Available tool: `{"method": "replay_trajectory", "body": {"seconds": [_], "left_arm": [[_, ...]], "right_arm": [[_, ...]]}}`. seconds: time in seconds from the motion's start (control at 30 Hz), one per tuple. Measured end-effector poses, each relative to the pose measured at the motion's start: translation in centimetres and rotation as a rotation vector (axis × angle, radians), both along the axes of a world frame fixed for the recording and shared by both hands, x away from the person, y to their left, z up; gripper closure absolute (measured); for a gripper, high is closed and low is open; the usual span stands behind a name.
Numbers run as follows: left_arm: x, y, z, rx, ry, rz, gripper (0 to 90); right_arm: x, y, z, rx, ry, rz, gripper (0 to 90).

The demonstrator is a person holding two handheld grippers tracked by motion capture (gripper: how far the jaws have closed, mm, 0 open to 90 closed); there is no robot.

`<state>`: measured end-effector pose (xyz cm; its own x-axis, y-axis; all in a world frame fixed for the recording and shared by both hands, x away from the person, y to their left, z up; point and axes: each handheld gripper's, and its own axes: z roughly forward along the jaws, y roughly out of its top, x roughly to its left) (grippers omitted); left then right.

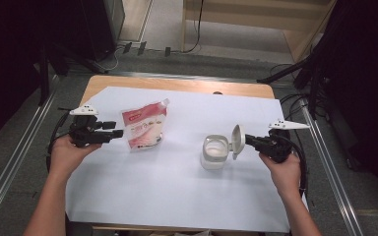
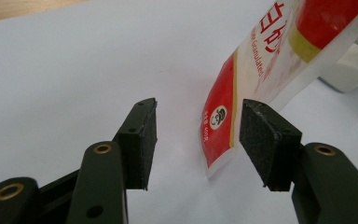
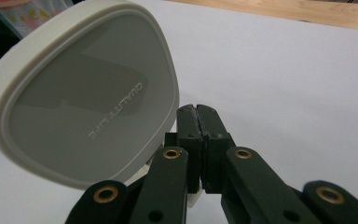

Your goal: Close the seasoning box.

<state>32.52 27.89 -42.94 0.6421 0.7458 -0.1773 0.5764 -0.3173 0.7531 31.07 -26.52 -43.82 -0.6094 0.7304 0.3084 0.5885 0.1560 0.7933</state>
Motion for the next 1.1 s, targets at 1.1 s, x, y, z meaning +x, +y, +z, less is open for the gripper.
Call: {"method": "replay_trajectory", "body": {"seconds": [1.1], "left_arm": [[0.1, -0.1, -0.2, 0.017, 0.002, 0.006, 45.4]], "right_arm": [[-1.6, 3.8, 2.0, -0.013, -0.070, 0.093, 76.4]]}}
